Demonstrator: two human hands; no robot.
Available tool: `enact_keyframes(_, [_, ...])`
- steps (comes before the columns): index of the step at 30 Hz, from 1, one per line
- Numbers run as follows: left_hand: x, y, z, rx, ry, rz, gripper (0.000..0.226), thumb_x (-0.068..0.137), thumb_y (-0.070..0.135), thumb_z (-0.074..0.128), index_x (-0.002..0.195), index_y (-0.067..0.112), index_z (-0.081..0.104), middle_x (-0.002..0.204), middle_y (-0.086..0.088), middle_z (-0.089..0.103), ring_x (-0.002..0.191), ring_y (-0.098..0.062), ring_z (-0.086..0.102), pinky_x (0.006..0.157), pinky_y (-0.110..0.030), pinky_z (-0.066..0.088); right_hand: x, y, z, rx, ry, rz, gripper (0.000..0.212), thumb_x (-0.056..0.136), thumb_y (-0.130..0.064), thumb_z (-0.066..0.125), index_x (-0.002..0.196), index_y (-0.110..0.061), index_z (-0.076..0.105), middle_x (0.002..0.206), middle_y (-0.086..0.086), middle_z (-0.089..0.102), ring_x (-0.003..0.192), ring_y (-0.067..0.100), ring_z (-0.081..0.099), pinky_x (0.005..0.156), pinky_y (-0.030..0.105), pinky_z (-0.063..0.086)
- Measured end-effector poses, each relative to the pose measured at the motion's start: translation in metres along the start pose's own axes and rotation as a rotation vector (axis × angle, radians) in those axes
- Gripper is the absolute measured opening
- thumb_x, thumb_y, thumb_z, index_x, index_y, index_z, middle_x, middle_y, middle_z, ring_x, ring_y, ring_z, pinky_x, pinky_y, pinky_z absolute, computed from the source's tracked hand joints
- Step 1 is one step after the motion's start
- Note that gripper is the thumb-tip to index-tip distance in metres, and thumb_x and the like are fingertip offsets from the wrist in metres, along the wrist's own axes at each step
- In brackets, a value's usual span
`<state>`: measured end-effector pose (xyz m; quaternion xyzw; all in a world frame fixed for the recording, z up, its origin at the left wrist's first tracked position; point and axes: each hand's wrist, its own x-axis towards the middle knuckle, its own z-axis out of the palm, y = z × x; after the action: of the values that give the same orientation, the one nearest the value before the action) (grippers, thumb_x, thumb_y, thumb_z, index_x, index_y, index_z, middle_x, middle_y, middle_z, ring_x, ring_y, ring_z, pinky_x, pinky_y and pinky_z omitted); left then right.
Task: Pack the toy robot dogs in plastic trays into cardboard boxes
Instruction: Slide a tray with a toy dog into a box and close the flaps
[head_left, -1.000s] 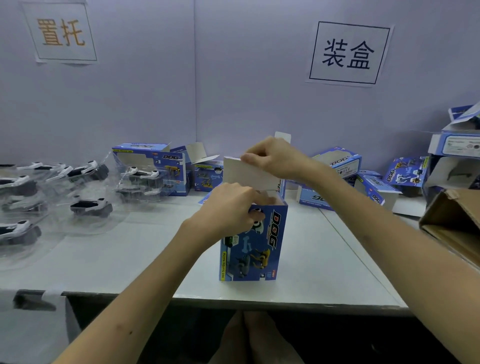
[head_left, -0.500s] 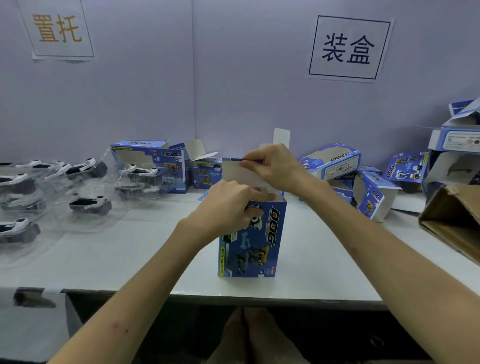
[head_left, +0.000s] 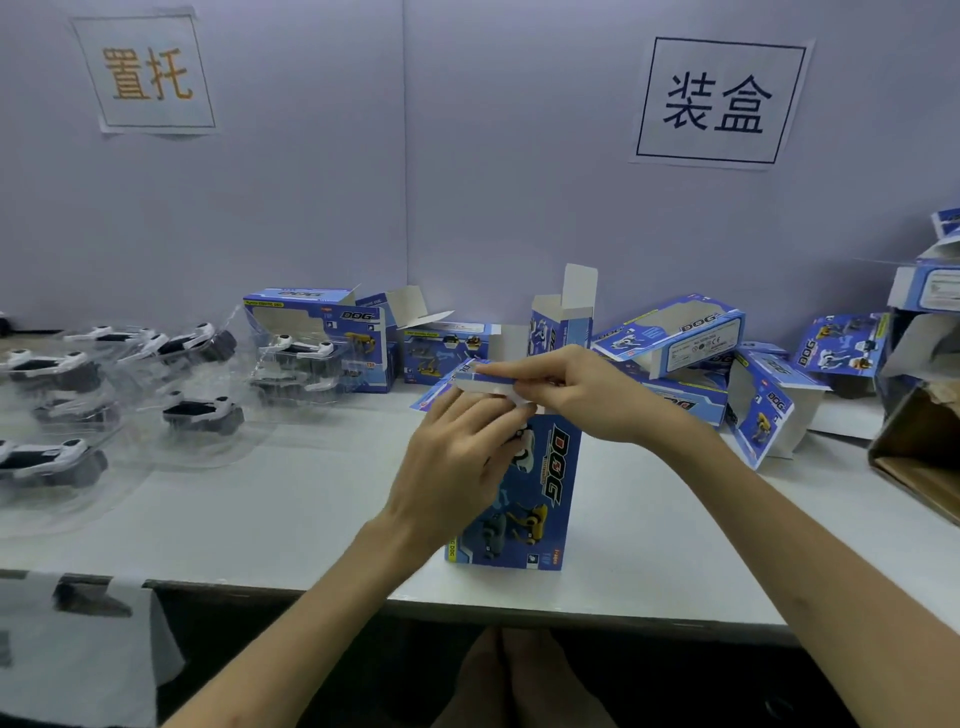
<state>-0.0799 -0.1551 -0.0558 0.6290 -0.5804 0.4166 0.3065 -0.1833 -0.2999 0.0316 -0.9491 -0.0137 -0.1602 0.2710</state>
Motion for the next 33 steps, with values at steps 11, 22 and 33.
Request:
enact_keyframes(11, [-0.028, 0.011, 0.003, -0.029, 0.147, -0.081, 0.022, 0.079, 0.001, 0.075, 0.100, 0.008, 0.076, 0.123, -0.013, 0.067, 0.122, -0.026, 0.053, 0.100, -0.041, 0.046, -0.007, -0.006, 0.005, -0.128, -0.130, 0.041, 0.042, 0.107, -0.017, 0.038, 0.141, -0.037, 0.054, 0.156, -0.013, 0.041, 0.145, 0.013, 0.033, 0.120, 0.034, 0.025])
enact_keyframes(22, [-0.023, 0.017, 0.004, 0.018, 0.113, -0.134, 0.042, 0.089, 0.020, 0.062, 0.130, 0.010, 0.064, 0.126, -0.007, 0.063, 0.120, -0.021, 0.051, 0.099, -0.035, 0.040, -0.027, 0.019, -0.003, 0.191, 0.228, 0.017, 0.015, 0.097, -0.012, 0.061, 0.105, -0.022, 0.068, 0.112, -0.006, 0.070, 0.111, 0.008, 0.063, 0.099, 0.038, 0.053])
enact_keyframes(33, [-0.012, 0.023, 0.003, -0.083, 0.051, -0.252, 0.040, 0.083, 0.025, 0.067, 0.122, 0.023, 0.069, 0.119, 0.000, 0.058, 0.117, -0.019, 0.049, 0.098, -0.034, 0.030, -0.033, 0.024, 0.033, 0.178, 0.600, -0.066, 0.004, 0.089, -0.024, 0.072, 0.090, -0.024, 0.076, 0.091, -0.008, 0.075, 0.092, 0.007, 0.068, 0.086, 0.036, 0.058])
